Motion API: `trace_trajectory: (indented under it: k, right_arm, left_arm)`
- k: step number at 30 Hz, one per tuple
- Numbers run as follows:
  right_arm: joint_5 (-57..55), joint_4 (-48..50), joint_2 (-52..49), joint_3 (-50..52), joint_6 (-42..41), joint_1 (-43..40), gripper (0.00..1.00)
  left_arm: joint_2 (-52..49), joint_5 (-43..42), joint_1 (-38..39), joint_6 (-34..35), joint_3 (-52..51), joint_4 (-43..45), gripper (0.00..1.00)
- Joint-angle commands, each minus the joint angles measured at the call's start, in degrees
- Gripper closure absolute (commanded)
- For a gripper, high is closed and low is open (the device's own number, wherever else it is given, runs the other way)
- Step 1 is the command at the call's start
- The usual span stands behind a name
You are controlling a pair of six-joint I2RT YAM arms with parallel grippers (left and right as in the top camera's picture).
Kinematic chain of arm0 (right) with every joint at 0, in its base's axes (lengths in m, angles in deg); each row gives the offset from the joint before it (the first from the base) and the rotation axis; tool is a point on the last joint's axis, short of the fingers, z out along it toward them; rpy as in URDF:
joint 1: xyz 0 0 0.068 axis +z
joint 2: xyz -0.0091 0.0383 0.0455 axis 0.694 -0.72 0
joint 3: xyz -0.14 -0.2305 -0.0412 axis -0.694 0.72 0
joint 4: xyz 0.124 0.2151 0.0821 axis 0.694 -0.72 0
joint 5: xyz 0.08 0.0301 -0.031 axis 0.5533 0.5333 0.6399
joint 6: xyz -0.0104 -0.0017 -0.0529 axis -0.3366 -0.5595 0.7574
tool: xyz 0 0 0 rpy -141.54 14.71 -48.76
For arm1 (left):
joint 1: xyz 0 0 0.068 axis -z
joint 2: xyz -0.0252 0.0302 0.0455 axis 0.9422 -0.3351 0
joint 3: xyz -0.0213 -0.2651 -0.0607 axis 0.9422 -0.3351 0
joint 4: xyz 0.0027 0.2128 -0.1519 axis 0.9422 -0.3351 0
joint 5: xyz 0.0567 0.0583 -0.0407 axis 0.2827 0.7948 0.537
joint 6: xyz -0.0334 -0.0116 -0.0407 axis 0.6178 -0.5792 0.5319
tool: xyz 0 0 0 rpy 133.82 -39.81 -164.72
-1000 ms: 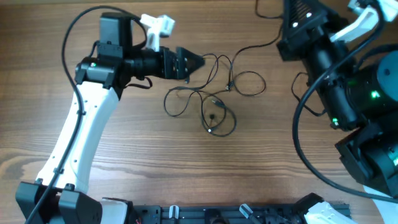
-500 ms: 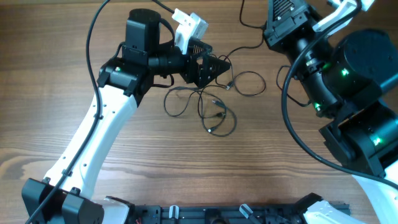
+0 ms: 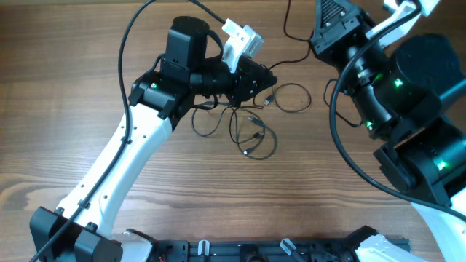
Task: Untangle cables
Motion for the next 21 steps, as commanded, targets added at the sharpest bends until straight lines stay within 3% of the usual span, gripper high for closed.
trace_trajectory:
  k: [1, 6, 8, 11, 14, 16, 20, 21]
  right_arm:
    - [-5.25, 0.22, 0.66, 0.09, -0.24, -0.11, 0.96]
    - [-6.05, 1.36, 0.66, 0.09, -0.24, -0.13, 0.96]
    - [-6.01, 1.46, 0.66, 0.09, -0.24, -0.13, 0.96]
    - [-6.58, 1.22, 0.66, 0.09, -0.17, -0.13, 0.95]
    - [-14.05, -3.30, 0.76, 0.09, -0.24, -0.13, 0.94]
    - [-19.91, -9.14, 0.98, 0.09, -0.26, -0.13, 0.69]
    - [-26.45, -17.38, 0.98, 0.09, -0.42, -0.13, 0.56]
    - [-26.49, -18.58, 0.98, 0.09, -0.44, -0.13, 0.41]
  left_arm:
    - [0.26, -0.09, 0.00, -0.24, 0.39, 0.02, 0.79]
    - [0.26, -0.09, 0.00, -0.24, 0.39, 0.00, 0.84]
    - [0.26, -0.09, 0.00, -0.24, 0.39, 0.00, 0.95]
    - [0.26, -0.09, 0.00, -0.24, 0.39, 0.04, 0.96]
    - [0.83, -0.11, -0.31, 2.99, 0.98, 4.24, 0.96]
    - [1.57, -0.11, -1.27, 6.69, 3.23, 7.50, 0.96]
    - [1.92, -0.11, -2.36, 13.57, 8.50, 13.81, 0.96]
    - [1.92, -0.09, -2.67, 17.51, 9.68, 16.55, 0.96]
